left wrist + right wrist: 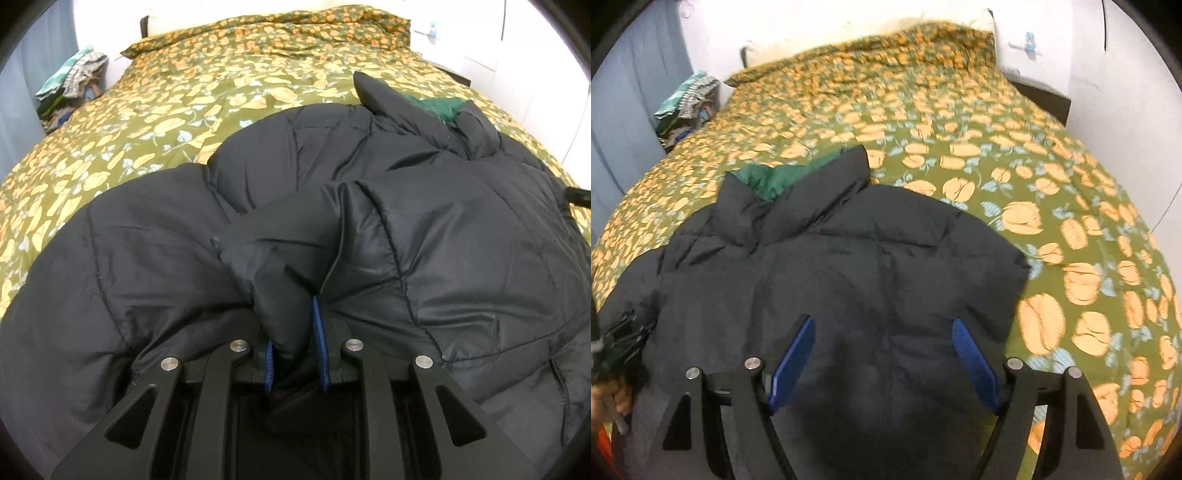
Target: Fold large clothes
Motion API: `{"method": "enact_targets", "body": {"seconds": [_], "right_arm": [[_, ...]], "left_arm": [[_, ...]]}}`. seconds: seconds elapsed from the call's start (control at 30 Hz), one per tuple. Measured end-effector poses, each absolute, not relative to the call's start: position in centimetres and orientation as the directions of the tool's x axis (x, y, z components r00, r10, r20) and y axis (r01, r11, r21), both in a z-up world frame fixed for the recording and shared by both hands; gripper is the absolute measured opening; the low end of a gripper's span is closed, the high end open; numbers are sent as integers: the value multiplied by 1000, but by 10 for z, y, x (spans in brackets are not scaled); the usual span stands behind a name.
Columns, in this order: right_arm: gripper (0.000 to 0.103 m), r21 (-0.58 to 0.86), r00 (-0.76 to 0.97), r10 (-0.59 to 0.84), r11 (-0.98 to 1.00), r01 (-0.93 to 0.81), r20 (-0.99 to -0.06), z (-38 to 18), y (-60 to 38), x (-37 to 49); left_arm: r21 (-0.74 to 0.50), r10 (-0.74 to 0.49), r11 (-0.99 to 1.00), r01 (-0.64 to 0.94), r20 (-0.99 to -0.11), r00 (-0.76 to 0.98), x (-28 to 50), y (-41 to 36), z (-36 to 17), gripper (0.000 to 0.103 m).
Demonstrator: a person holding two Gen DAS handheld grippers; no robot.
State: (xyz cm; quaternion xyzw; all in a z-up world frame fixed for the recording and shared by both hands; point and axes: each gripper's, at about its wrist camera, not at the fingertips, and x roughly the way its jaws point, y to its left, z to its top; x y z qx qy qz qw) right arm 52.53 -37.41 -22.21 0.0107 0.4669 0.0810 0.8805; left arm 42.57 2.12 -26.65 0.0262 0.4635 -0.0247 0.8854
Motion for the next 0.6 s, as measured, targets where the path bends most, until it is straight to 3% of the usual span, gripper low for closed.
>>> {"method": "enact_targets", "body": {"seconds": [0.17, 0.47, 0.6], "right_arm": [[79, 148, 436, 158, 987, -58, -886, -264, -380, 544], [79, 78, 563, 149, 986, -149, -813, -216, -359, 473], [79, 82, 432, 152, 981, -178, -889, -256, -347, 464]], "left_arm": [[22, -20, 997, 67, -818, 574, 425, 21, -267, 18], [23, -21, 997, 68, -816, 578, 424, 21, -266, 18], [44, -1, 997, 66, -829, 559, 421, 18, -258, 25]]}}
